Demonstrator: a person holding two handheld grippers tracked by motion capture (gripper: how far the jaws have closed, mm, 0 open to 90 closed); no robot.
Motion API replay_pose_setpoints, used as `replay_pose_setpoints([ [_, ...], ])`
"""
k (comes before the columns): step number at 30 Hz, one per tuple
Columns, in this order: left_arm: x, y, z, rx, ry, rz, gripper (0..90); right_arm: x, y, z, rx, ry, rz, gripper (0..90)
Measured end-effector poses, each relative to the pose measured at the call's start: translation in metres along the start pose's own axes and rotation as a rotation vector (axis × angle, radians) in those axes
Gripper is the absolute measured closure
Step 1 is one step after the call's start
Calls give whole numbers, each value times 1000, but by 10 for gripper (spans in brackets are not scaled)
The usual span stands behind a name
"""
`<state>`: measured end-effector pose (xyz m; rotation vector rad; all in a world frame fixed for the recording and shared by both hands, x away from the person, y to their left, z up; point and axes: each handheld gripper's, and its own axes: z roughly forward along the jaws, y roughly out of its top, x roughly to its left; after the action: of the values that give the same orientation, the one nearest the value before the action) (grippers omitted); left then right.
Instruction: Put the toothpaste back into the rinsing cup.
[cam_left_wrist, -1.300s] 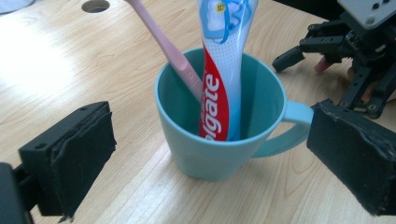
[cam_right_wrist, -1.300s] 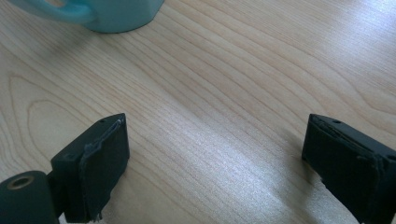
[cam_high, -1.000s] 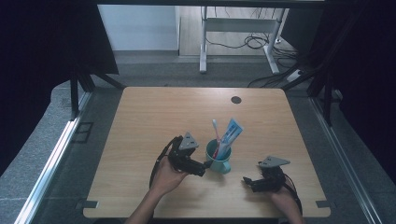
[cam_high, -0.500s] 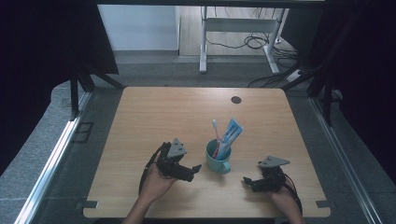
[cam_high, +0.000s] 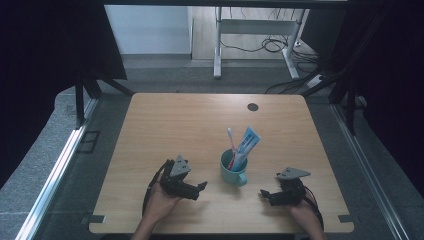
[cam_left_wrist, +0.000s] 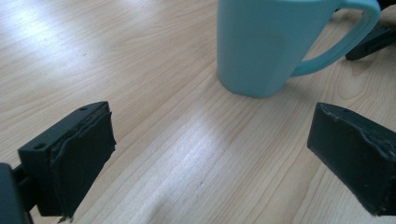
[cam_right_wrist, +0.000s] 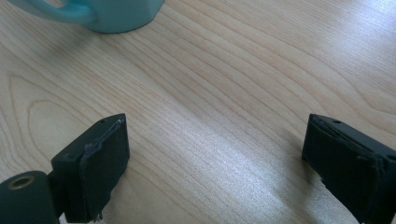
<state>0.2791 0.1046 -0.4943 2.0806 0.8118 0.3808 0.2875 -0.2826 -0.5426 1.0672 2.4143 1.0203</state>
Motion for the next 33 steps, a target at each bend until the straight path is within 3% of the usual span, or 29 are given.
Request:
replay_pose_setpoints([
  [15,5,-29,-1,23,23,-23,11,0,0,0,0,0,0,73],
  [33,7,-51,12,145,28,-33,15,0,0,0,-1,0,0,74],
])
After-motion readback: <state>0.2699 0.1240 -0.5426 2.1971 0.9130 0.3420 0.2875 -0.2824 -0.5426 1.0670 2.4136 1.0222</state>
